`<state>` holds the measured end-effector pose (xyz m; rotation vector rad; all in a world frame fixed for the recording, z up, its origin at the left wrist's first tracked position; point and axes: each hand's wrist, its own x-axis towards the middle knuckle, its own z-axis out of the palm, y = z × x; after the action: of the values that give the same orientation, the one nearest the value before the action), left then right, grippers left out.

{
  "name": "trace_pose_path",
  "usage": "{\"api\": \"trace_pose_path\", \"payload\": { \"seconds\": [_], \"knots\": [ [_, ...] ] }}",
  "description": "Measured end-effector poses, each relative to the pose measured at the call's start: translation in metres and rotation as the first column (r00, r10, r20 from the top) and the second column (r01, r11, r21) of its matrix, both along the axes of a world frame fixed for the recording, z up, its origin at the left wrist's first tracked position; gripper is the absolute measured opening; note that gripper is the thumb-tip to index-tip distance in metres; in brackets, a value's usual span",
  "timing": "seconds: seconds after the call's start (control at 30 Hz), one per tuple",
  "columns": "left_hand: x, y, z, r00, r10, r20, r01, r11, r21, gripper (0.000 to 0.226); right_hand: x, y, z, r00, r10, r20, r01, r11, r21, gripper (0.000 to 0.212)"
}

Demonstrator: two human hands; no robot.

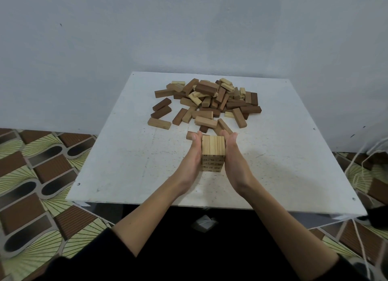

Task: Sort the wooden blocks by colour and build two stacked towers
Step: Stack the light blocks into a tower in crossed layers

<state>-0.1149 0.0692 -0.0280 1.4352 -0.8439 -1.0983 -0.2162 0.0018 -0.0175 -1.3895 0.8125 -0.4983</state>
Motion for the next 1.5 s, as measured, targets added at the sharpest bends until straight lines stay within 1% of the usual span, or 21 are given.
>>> {"api": "trace_pose_path", "payload": {
  "seconds": [0.03, 0.07, 0.1, 0.13, 0.2, 0.23, 0.3, 0.33, 0.37, 0.47, 0.57, 0.63, 1.03, 1.23, 1.3, 1.37, 1.43, 1.47, 1.5],
  "knots": [
    [-0.002, -0.002, 0.005, 0.998, 0.020, -0.065, -0.020, 1.000, 0.007, 0.059, 0.000, 0.000, 0.000, 1.000, -0.012, 0.019, 0.012, 1.000, 0.016, 0.062],
    [0.000, -0.002, 0.005, 0.996, -0.026, -0.089, 0.026, 1.000, 0.003, 0.060, 0.000, 0.000, -0.001, 1.000, -0.015, 0.008, 0.015, 1.000, -0.003, 0.063],
    [0.003, -0.002, 0.004, 0.992, -0.070, -0.106, 0.069, 0.998, -0.014, 0.064, -0.001, -0.002, -0.003, 0.999, 0.011, 0.031, -0.010, 1.000, -0.026, 0.063],
    [0.006, 0.001, 0.005, 0.989, -0.114, -0.093, 0.112, 0.993, -0.024, 0.073, -0.003, 0.000, 0.002, 0.999, 0.037, 0.035, -0.035, 0.998, -0.048, 0.059],
    [0.016, 0.004, 0.004, 0.988, -0.156, -0.018, 0.156, 0.988, -0.015, 0.102, -0.009, -0.004, 0.006, 0.996, 0.083, 0.036, -0.078, 0.990, -0.116, 0.042],
    [0.021, 0.003, 0.003, 0.987, -0.158, 0.027, 0.159, 0.987, -0.026, 0.110, -0.013, -0.009, 0.004, 0.994, 0.106, 0.032, -0.100, 0.983, -0.154, 0.046],
    [0.033, 0.004, 0.004, 0.982, -0.152, 0.109, 0.159, 0.986, -0.056, 0.104, -0.021, -0.018, 0.009, 0.988, 0.152, -0.022, -0.153, 0.959, -0.238, 0.079],
    [0.038, 0.004, 0.005, 0.979, -0.153, 0.135, 0.162, 0.985, -0.061, 0.098, -0.024, -0.022, 0.011, 0.984, 0.161, -0.082, -0.178, 0.942, -0.284, 0.092],
    [0.043, 0.003, 0.005, 0.975, -0.153, 0.160, 0.164, 0.985, -0.060, 0.094, -0.026, -0.026, 0.012, 0.976, 0.179, -0.124, -0.212, 0.917, -0.338, 0.099],
    [0.049, -0.001, 0.006, 0.960, -0.162, 0.230, 0.178, 0.983, -0.051, 0.090, -0.029, -0.036, 0.013, 0.955, 0.177, -0.238, -0.271, 0.848, -0.456, 0.100],
    [0.050, -0.006, 0.008, 0.939, -0.173, 0.297, 0.198, 0.979, -0.055, 0.083, -0.029, -0.041, 0.012, 0.948, 0.167, -0.271, -0.291, 0.800, -0.525, 0.099],
    [0.050, -0.009, 0.008, 0.931, -0.171, 0.321, 0.201, 0.978, -0.062, 0.081, -0.028, -0.042, 0.012, 0.948, 0.163, -0.275, -0.293, 0.786, -0.544, 0.098],
    [0.047, -0.012, 0.006, 0.928, -0.164, 0.335, 0.206, 0.974, -0.092, 0.082, -0.023, -0.043, 0.012, 0.942, 0.181, -0.282, -0.318, 0.754, -0.575, 0.090],
    [0.045, -0.011, 0.005, 0.936, -0.144, 0.322, 0.188, 0.976, -0.111, 0.083, -0.023, -0.040, 0.012, 0.947, 0.161, -0.278, -0.299, 0.759, -0.578, 0.087],
    [0.044, -0.012, 0.007, 0.936, -0.139, 0.325, 0.184, 0.976, -0.115, 0.085, -0.022, -0.040, 0.012, 0.946, 0.160, -0.280, -0.297, 0.769, -0.565, 0.088],
    [0.045, -0.010, 0.006, 0.934, -0.162, 0.318, 0.204, 0.974, -0.102, 0.092, -0.023, -0.040, 0.010, 0.944, 0.165, -0.286, -0.301, 0.785, -0.542, 0.093],
    [0.044, -0.006, 0.008, 0.949, -0.189, 0.253, 0.217, 0.972, -0.087, 0.099, -0.025, -0.038, 0.011, 0.954, 0.178, -0.241, -0.275, 0.837, -0.473, 0.099],
    [0.041, -0.004, 0.009, 0.967, -0.180, 0.180, 0.198, 0.976, -0.088, 0.097, -0.025, -0.035, 0.013, 0.965, 0.178, -0.194, -0.244, 0.879, -0.410, 0.095],
    [0.038, -0.003, 0.009, 0.985, -0.150, 0.087, 0.158, 0.984, -0.084, 0.090, -0.024, -0.032, 0.013, 0.976, 0.165, -0.145, -0.206, 0.916, -0.343, 0.086]
  ]
}}
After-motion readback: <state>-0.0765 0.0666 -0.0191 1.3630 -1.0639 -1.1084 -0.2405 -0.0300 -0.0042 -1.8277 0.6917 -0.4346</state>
